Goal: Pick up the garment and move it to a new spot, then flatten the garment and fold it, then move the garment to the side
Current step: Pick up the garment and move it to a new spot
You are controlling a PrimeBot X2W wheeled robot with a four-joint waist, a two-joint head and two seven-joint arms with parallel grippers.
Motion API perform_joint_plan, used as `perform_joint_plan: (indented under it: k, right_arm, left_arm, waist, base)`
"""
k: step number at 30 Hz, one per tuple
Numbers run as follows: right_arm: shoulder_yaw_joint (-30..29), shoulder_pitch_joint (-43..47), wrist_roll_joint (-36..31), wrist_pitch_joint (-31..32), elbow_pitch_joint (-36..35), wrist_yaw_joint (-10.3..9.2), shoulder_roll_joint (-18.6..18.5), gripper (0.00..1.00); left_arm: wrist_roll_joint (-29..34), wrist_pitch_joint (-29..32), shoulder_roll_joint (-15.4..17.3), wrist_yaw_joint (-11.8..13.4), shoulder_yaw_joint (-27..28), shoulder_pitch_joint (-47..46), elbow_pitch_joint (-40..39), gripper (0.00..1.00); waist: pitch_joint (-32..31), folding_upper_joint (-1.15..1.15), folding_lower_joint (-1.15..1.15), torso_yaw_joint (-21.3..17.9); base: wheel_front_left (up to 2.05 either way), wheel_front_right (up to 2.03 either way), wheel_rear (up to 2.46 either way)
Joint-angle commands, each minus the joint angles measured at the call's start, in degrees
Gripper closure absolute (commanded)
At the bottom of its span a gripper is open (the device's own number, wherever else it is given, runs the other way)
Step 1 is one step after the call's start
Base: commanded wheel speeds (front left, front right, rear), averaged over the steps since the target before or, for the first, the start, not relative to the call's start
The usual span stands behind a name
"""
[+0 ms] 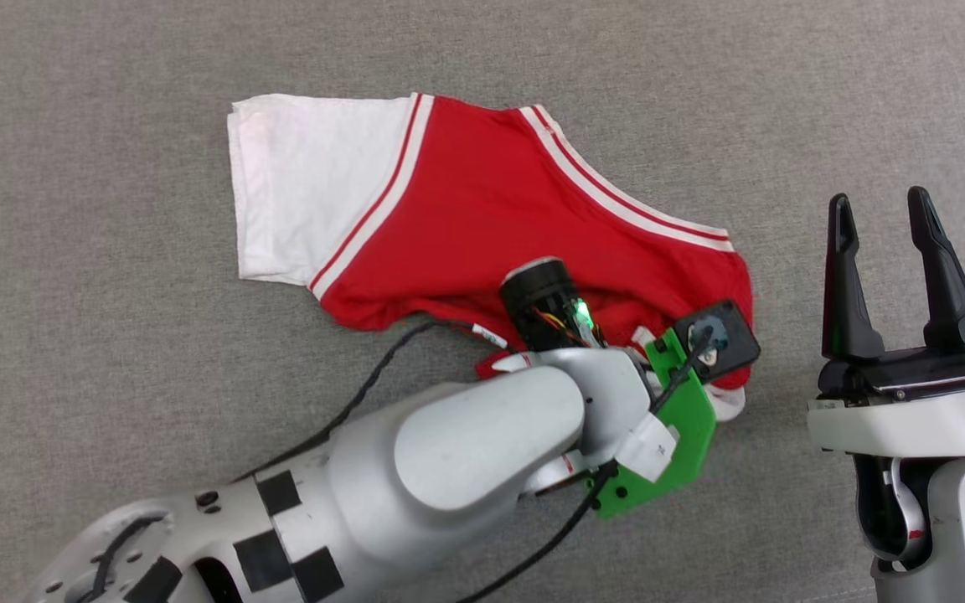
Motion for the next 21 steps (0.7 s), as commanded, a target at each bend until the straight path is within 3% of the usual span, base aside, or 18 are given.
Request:
perform_joint_plan:
  k: [1, 3, 4, 5, 6, 18, 21]
  right_arm:
    - [0.04, -1.24, 0.07, -0.35, 0.08, -0.04, -0.08, 0.00]
    - [0.06, -1.31, -0.02, -0.35, 0.29, -0.04, -0.08, 0.00]
    - [0.04, -1.28, -0.08, -0.35, 0.42, -0.04, -0.08, 0.00]
    - [-0.06, -1.19, -0.17, -0.35, 0.50, -0.04, -0.07, 0.00]
    - [-0.22, -0.97, -0.27, -0.35, 0.59, -0.04, -0.07, 0.00]
    - [-1.98, 4.28, -1.36, -0.35, 1.96, -0.04, -0.07, 0.00]
    - [-2.08, 5.67, -1.50, -0.35, 2.11, -0.04, -0.07, 0.00]
  left_arm:
    - [0.90, 0.51, -0.74, -0.15, 0.05, 2.16, 0.23, 1.00]
    - [1.58, 0.48, -1.27, -0.15, 0.05, 3.54, 0.34, 1.00]
    - [1.90, -0.20, -1.50, -0.15, 0.05, 3.90, 0.45, 0.89]
    - [1.99, -1.05, -1.69, -0.15, 0.05, 3.99, 0.65, 0.33]
    - [1.98, -2.53, -1.95, -0.15, 0.05, 3.84, 0.91, 0.00]
    - [1.54, -29.48, -3.67, -0.05, 1.39, -0.88, 5.83, 0.00]
    - [2.31, -34.97, -3.36, 2.06, 3.65, -0.58, 7.46, 0.00]
  waist:
    - [0.51, -0.01, 0.00, -0.45]
    - [0.16, -0.01, 0.00, -0.20]
    - [-0.16, -0.01, 0.00, 0.00]
    - [-0.52, -0.01, 0.00, 0.25]
    - [-1.02, -0.01, 0.00, 0.60]
    - [-11.45, -0.01, 0.00, 6.28]
    - [-13.71, -0.01, 0.00, 7.58]
  base:
    - [0.00, 0.00, 0.00]
    - [0.00, 0.00, 0.00]
    - [0.00, 0.00, 0.00]
    - [0.00, 0.00, 0.00]
    - [0.00, 0.00, 0.00]
    - [0.00, 0.00, 0.00]
    - [0.00, 0.00, 0.00]
